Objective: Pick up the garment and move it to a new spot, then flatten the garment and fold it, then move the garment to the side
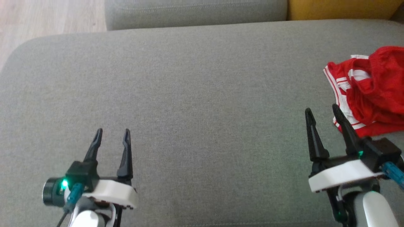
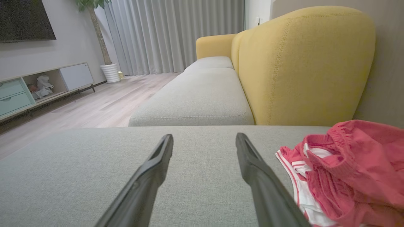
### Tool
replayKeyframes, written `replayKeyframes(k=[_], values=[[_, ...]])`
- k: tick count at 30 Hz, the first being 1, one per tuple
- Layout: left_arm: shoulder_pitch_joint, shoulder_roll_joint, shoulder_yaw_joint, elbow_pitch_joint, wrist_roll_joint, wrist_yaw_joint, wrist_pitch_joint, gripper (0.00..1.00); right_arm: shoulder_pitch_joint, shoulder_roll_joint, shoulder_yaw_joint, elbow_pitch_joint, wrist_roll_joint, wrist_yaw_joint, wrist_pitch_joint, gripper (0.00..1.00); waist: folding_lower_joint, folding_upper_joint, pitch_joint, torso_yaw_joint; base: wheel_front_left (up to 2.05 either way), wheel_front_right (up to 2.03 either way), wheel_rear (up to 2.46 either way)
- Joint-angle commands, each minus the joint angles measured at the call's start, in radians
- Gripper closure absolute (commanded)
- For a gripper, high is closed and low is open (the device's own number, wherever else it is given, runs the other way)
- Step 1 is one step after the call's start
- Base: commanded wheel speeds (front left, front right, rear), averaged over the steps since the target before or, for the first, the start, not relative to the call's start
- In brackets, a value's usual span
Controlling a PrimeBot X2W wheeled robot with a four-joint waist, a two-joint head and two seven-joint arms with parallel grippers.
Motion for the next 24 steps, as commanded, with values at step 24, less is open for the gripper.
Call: replayKeyframes(k=[24], values=[[0.059, 0.048, 0.014, -0.063, -0.014, 0.034, 0.057, 0.0, 0.102, 0.0, -0.015, -0.113, -0.006, 0.007, 0.06, 0.0, 0.0001, 0.0, -0.105, -0.005, 0.0, 0.0, 0.0]])
